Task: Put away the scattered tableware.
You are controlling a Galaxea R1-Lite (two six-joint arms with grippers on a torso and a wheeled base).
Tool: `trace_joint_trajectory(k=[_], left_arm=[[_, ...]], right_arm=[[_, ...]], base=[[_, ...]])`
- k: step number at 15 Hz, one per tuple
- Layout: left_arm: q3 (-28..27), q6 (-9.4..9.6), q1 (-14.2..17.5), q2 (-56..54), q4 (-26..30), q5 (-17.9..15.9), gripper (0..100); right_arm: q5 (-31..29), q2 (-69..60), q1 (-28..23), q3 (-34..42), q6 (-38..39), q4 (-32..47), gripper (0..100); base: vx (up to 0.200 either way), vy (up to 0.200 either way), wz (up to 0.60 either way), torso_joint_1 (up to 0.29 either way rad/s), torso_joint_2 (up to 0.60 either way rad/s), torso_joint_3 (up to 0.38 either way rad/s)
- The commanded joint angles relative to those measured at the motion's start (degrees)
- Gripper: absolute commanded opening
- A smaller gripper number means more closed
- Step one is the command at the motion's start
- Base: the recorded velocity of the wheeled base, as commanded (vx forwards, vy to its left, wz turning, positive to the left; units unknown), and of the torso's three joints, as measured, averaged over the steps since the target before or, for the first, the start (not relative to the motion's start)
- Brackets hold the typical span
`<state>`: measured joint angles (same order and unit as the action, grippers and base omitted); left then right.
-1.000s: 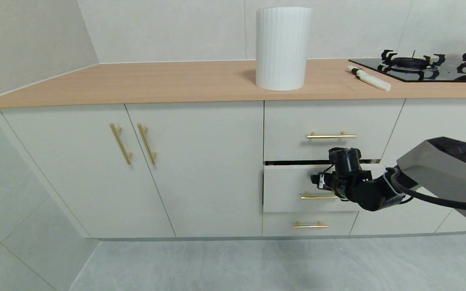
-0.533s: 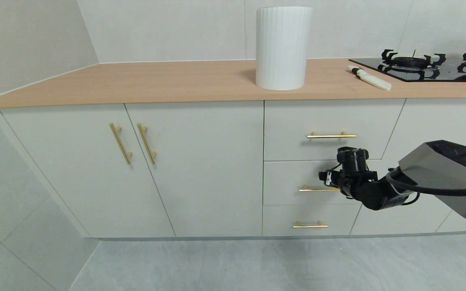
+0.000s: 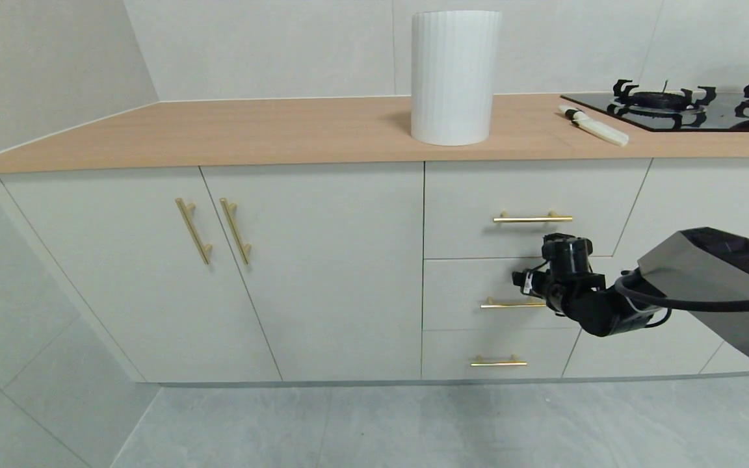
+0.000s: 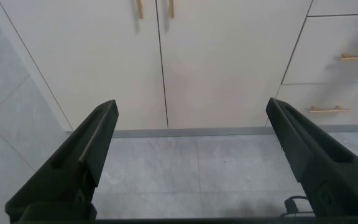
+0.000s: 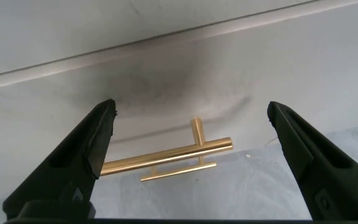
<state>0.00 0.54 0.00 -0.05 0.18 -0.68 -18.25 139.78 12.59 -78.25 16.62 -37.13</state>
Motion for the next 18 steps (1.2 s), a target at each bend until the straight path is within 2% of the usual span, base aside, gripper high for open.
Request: trace_joint_trajectory(k=[1,5,8,14,16,18], left_arm=[[0.0,-0.01,0.0,0.0,0.0,0.0,100],[0.0,-0.01,0.0,0.0,0.0,0.0,100],[0.0,-0.01,-0.1,0.0,0.0,0.0,100],[0.0,-0.01,0.0,0.0,0.0,0.0,100],[0.0,-0.01,0.0,0.0,0.0,0.0,100],[0.0,-0.01,0.0,0.0,0.0,0.0,100]], right_arm=[[0.0,0.2,-0.4,-0.4,0.1,-0.1,100],[0.1,-3.0,-0.4,3.0,0.0,0.4,100],[0.5,-14.5,0.1,14.8,-0.2,0.1,100],[-2.3,-48.7,1.9,39.1,-2.2,0.0,100],[-5.1,-67.5,1.9,52.5,-7.0,0.2,100],[-5.6,-81.5,1.4,59.8,-13.0,0.7,100]], base=[[0.0,0.0,0.0,0.0,0.0,0.0],[0.0,0.0,0.0,0.0,0.0,0.0],[0.0,0.0,0.0,0.0,0.0,0.0],[0.0,0.0,0.0,0.0,0.0,0.0],[0.0,0.0,0.0,0.0,0.0,0.0],[0.0,0.0,0.0,0.0,0.0,0.0]])
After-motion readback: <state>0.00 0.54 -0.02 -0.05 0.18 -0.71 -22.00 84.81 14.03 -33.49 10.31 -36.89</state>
